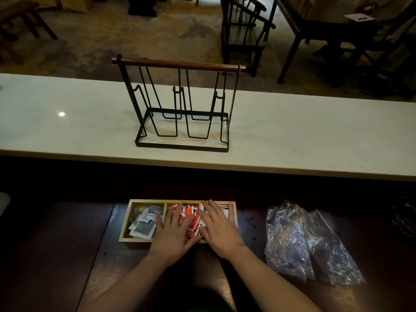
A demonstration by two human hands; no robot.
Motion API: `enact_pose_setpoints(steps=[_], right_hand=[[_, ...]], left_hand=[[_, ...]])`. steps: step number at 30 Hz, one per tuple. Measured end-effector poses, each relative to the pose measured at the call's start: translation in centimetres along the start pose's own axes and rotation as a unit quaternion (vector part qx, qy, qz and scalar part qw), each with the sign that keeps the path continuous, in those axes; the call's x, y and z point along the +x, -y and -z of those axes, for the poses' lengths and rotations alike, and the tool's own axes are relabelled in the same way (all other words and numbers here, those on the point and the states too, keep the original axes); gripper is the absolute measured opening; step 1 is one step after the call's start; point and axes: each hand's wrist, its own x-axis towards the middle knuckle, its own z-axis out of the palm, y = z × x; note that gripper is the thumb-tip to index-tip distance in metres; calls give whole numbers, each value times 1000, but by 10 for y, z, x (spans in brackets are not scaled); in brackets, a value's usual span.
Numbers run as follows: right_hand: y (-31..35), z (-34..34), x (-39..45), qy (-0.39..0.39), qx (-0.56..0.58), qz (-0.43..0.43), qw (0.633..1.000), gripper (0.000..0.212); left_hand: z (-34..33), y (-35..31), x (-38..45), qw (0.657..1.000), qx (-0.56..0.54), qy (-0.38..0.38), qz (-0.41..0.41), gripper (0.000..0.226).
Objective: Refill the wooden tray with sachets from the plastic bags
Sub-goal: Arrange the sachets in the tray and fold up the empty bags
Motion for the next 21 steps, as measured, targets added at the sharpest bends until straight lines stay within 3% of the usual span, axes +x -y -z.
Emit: enact_pose_setpoints(steps=[3, 8, 18, 21], right_hand=[[-3, 3, -2, -20, 5, 5, 1000, 53], [-2, 6, -1, -39, 10, -5, 999, 50], [-2, 9, -4, -12, 12, 1, 1000, 66], [-1, 15, -6, -38, 41, -12, 998, 64]], left_hand=[[2, -4, 2, 1000, 8, -3, 8, 82], [6, -4, 0, 999, 32, -23, 2, 56], [12, -5, -5, 998, 44, -41, -25, 59], [21, 9, -10, 996, 29, -77, 41, 63]])
